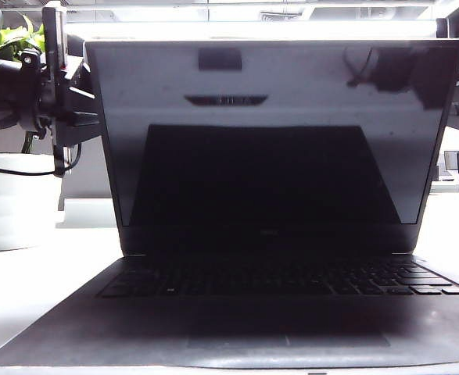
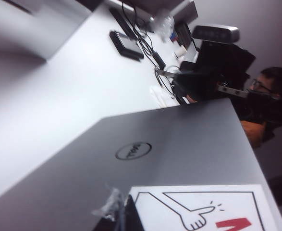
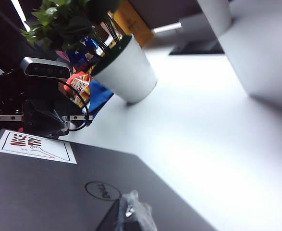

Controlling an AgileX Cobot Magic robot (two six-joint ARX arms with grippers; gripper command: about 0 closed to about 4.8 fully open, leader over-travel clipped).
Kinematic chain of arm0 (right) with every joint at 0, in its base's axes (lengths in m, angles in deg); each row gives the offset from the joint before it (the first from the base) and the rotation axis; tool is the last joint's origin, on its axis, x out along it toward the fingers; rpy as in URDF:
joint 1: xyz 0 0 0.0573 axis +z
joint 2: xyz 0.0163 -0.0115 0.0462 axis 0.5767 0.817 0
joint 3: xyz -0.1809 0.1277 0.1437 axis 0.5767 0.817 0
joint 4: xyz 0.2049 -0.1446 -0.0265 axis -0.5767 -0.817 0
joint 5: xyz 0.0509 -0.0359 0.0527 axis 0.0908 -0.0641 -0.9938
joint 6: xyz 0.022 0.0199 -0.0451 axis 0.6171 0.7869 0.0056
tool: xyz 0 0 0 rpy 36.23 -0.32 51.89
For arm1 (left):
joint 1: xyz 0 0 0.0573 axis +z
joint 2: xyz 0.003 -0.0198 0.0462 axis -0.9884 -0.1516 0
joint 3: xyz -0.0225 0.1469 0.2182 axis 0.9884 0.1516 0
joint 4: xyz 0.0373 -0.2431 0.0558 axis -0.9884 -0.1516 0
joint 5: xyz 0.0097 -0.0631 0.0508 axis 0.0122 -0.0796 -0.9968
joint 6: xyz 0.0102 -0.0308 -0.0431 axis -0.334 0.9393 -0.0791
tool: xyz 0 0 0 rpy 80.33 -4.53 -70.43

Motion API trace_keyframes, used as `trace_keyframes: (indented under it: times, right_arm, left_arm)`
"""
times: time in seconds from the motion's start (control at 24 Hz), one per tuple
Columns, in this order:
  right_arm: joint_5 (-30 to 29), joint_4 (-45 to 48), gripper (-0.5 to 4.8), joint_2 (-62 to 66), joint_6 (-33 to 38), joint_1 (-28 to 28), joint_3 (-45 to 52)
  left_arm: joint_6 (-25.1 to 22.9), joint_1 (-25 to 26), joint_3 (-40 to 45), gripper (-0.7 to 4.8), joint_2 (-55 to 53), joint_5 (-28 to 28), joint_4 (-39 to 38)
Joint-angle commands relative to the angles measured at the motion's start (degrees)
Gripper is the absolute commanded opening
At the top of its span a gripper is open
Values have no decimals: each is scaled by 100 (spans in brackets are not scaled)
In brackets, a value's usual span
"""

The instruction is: Close the laptop lid.

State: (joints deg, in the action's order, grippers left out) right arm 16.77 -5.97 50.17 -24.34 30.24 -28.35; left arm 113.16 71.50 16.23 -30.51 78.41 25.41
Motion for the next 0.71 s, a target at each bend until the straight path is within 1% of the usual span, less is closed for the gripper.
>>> trace_keyframes:
  times: [0.04,0.17,0.29,0.37,0.42,0.5,0.62,0.67,0.71]
  right_arm:
    - [-81,-590,-4,-31,-31,13,-7]
    - [-162,-1008,-4,-31,-28,13,-4]
    - [-385,-1762,-4,-31,-31,20,-4]
    - [-378,-2190,-4,-31,-144,20,-4]
    - [-350,-2457,-4,-31,-354,17,-4]
    - [-227,-3040,-4,-28,-743,20,-4]
    - [20,-3770,-4,-28,-1106,20,-4]
    - [149,-4026,-4,-28,-1128,26,-4]
    - [234,-4197,-4,-26,-1128,26,-4]
  left_arm:
    - [-52,-50,0,-5,15,476,-413]
    - [-184,-50,11,-5,15,592,-791]
    - [-197,-50,11,-5,15,675,-1078]
    - [-192,-50,11,-5,15,748,-1154]
    - [-197,-50,11,-5,13,745,-1235]
    - [-387,-50,11,-5,13,741,-1394]
    - [-643,-50,11,-5,13,717,-1821]
    - [-809,-50,11,-5,13,723,-2070]
    - [-872,-50,11,-5,13,719,-2240]
